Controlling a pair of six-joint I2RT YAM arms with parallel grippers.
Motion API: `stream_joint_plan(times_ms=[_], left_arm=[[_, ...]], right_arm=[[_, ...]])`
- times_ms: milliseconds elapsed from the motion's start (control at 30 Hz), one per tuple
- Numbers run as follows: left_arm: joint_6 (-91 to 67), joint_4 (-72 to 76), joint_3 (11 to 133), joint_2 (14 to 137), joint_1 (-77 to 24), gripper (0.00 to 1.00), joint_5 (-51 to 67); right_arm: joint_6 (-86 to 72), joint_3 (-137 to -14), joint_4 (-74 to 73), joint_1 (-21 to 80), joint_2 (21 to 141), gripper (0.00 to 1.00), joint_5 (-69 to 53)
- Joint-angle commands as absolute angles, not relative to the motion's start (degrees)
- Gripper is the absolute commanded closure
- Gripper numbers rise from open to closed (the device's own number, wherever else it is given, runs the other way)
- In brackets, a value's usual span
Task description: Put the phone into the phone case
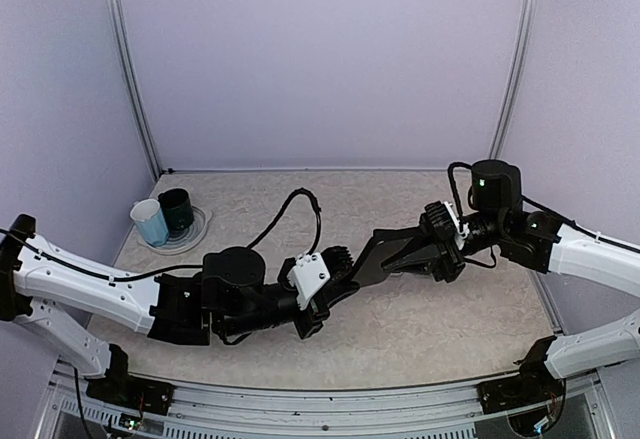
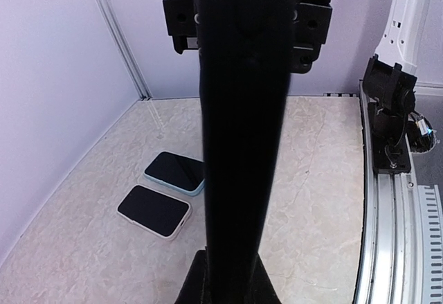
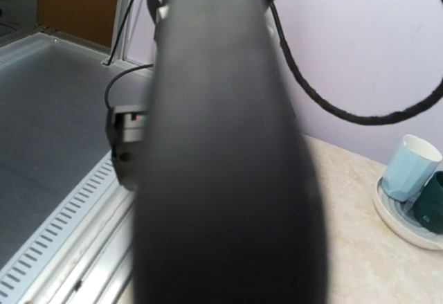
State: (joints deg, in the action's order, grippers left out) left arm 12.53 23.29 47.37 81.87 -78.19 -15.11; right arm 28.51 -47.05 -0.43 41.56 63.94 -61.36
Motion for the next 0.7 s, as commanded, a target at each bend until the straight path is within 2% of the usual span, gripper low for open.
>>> stream_joint_plan(times_ms=[0,33,67,133,200,300,467,600,667], left_arm=[[7.6,23.8,50.2,83.2,-77.6,1.00,-17.3],[6.7,24.3,50.2,83.6,-77.6,1.00,-18.1],[6.0,24.9,50.1,83.6,-77.6,1.00,-18.4],[5.4,26.1,49.9,83.2,-77.7,1.00,-17.7],[6.0,27.9,49.7,82.4,-78.0,1.00,-16.6],[7.8,30.5,48.9,80.5,-78.4,1.00,-15.7],[9.8,32.5,49.0,80.4,-79.1,1.00,-13.2],[8.8,34.4,47.9,79.5,-79.2,1.00,-12.2],[8.6,34.5,47.5,78.7,-79.2,1.00,-12.0]], right_arm=[[22.9,-47.6,3.4,42.0,64.5,0.96,-61.8],[21.2,-47.2,4.1,42.0,64.8,0.79,-60.6],[20.1,-46.7,4.3,42.0,64.9,0.67,-59.7],[20.9,-45.6,4.1,42.1,64.5,0.54,-59.8],[22.7,-43.6,3.8,42.0,63.5,0.49,-60.2],[24.1,-41.7,3.9,42.4,62.3,0.46,-59.5],[24.4,-41.2,6.7,43.8,64.1,0.49,-60.0],[28.7,-41.8,1.8,43.9,65.3,0.61,-59.2],[30.2,-41.4,0.4,43.9,65.0,0.61,-59.6]])
